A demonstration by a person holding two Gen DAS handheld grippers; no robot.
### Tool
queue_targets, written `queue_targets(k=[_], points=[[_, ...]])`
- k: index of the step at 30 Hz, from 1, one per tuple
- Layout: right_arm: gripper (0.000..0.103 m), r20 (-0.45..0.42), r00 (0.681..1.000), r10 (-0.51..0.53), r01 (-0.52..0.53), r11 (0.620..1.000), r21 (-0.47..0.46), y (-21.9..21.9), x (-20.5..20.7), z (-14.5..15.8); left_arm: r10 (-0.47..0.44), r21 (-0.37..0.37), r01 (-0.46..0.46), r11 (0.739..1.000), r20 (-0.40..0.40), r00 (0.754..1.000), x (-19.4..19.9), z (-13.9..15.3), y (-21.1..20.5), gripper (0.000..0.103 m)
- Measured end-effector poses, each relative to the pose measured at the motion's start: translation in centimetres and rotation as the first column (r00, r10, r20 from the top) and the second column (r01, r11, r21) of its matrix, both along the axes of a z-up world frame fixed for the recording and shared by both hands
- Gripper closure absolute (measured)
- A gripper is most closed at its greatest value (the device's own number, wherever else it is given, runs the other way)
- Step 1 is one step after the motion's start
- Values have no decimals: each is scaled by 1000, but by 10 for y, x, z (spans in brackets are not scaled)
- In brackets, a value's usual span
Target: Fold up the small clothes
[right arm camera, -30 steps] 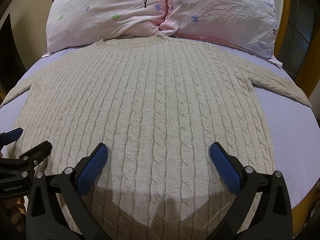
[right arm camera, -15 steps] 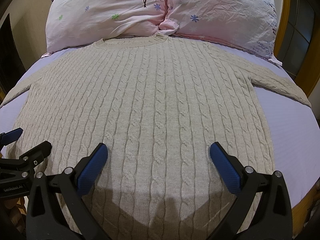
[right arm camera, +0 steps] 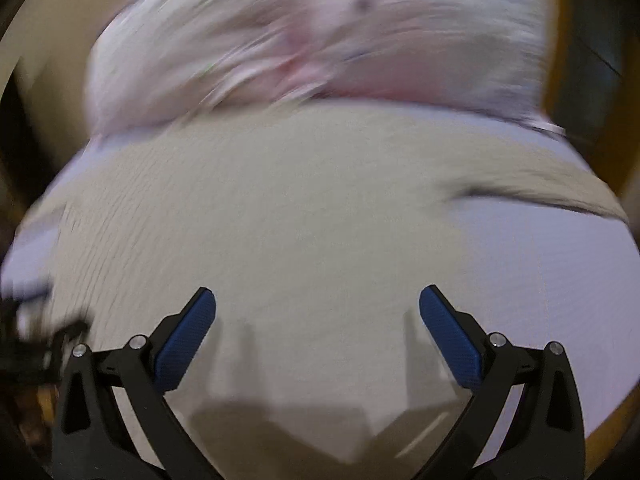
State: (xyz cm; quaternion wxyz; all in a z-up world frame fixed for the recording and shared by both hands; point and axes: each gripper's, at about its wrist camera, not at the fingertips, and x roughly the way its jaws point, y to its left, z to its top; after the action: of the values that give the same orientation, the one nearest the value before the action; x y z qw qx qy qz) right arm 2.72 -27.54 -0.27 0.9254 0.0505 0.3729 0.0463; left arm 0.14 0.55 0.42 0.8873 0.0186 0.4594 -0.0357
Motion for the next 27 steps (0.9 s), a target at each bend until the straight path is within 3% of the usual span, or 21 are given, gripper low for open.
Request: queue_targets(k=[2,3,4,6,7,11,15,17,20,23,24,25,27], points=[[2,28,985,-168,164,981,106,-68,8,15,6,-63,-4,998,33,999,4,7,12,1],[9,20,961,-277,269,945,185,-116,14,20,8,-98,-3,995,53,999,4,9,18,1],[15,14,949,-315,305,929,211,-133,15,21,19,-163,-4,987,94,995,6,15,30,1],[38,-50,877,-477,468,829,307,-210,23,19,52,-220,-16,975,159,986,9,22,47,1],[42,-113,817,-566,565,745,354,-253,27,13,65,-223,-22,975,185,981,12,26,52,1],[56,-260,707,-658,689,558,462,-334,36,-13,104,-193,-52,980,272,957,18,38,72,1],[66,-338,664,-667,719,445,534,-370,46,-37,176,-217,-117,969,277,945,26,43,98,1],[72,-328,653,-682,721,428,545,-377,49,-40,222,-243,-156,957,274,936,27,43,110,1],[95,-321,640,-699,732,425,533,-383,56,-47,290,-280,-216,936,262,921,27,40,134,1],[96,-286,641,-712,725,439,532,-388,62,-40,359,-368,-251,895,263,896,21,37,161,1],[96,-225,658,-719,705,483,520,-376,65,-24,379,-398,-258,880,263,887,20,37,170,1],[96,-103,706,-701,649,581,491,-349,66,5,405,-426,-270,864,268,874,16,37,181,1],[96,16,778,-629,549,692,469,-307,71,38,457,-434,-314,845,279,845,10,38,199,1]])
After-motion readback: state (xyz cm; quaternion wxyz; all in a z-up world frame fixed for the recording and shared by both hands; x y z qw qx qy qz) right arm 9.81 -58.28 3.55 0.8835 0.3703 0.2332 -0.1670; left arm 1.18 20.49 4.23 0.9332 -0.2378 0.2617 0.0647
